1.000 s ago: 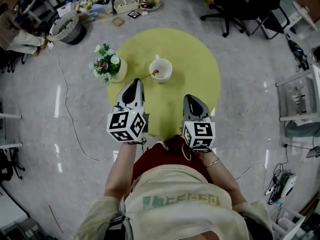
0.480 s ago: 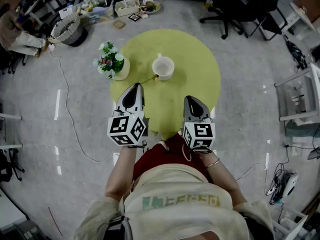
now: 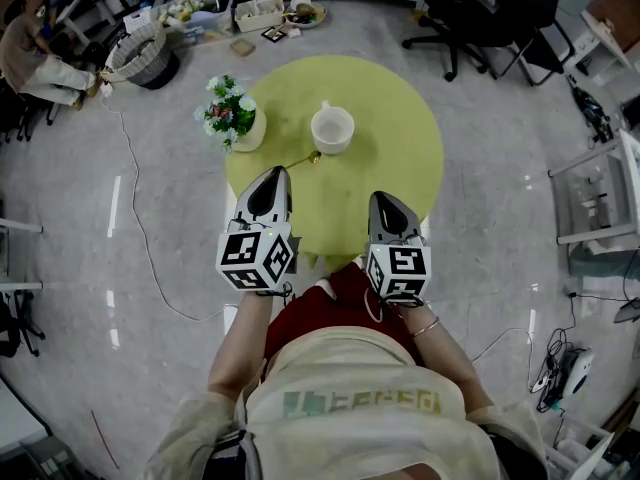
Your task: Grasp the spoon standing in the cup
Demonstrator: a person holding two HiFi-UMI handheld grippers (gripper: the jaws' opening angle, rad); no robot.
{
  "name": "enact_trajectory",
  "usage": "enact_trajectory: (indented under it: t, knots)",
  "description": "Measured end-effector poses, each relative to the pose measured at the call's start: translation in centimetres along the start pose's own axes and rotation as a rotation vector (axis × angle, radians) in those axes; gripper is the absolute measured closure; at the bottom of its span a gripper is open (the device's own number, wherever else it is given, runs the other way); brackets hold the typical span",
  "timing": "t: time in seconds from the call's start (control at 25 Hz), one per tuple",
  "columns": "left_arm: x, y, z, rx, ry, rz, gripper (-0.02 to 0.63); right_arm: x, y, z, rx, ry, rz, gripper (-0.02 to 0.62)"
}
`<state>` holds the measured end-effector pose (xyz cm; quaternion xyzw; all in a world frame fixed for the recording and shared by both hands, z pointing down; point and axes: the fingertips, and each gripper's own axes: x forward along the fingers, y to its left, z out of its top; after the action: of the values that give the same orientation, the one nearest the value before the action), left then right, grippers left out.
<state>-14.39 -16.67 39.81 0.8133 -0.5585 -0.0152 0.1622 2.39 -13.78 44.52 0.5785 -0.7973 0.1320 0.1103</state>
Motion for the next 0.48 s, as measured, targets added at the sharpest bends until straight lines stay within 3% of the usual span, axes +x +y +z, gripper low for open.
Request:
enact_trajectory:
  t: [0.48]
  knots:
    - [-3.0,-0.6,-1.5,-0.009,0.026,0.005,0.581,-2.4,0.6,-0.5,-0.003,-0.007,-0.01,0.558]
